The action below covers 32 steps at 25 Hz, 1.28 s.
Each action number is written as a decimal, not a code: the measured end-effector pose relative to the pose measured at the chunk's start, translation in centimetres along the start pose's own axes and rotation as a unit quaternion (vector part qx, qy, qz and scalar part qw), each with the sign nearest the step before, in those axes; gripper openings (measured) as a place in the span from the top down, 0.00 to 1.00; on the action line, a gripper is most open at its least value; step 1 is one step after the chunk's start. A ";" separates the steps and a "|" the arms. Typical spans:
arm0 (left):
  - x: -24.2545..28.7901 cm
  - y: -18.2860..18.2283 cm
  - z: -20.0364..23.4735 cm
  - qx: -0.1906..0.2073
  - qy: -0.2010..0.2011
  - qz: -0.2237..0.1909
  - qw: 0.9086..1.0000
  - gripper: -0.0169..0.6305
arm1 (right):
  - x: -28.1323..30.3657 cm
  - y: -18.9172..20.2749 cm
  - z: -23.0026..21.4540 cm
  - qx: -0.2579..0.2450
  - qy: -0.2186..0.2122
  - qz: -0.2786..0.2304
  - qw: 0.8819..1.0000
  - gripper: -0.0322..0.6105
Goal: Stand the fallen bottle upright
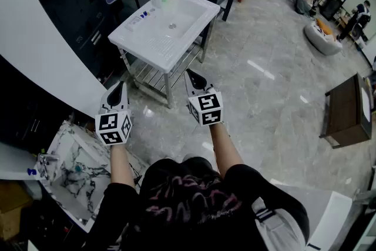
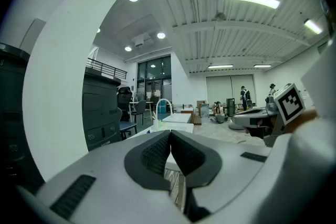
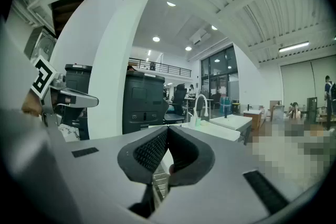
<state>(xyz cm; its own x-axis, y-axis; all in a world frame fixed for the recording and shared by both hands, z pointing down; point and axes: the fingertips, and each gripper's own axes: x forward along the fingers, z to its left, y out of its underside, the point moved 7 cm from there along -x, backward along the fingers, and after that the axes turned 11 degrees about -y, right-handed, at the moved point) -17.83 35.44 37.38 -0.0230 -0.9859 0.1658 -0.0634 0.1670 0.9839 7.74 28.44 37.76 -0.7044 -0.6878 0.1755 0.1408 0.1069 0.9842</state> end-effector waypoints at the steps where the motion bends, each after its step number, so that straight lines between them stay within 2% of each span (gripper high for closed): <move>1: 0.0 0.0 -0.2 0.002 0.001 0.000 1.000 0.95 | -0.1 0.0 0.0 -0.003 0.001 0.000 1.000 0.93; 22: 1.4 1.2 0.2 -0.003 0.018 0.012 1.000 0.95 | 0.0 0.4 -0.6 0.000 0.022 -0.004 1.000 0.93; 32: 5.0 1.1 0.0 0.001 0.031 0.014 0.999 0.95 | 2.4 0.2 -2.8 0.007 0.028 -0.008 1.000 0.93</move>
<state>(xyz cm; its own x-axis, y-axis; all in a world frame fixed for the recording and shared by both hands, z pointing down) -18.01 30.66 39.27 0.0379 -0.9796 0.1973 -0.0652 0.1946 0.9787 8.04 24.85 38.35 -0.6666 -0.7284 0.1584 0.1202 0.1046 0.9872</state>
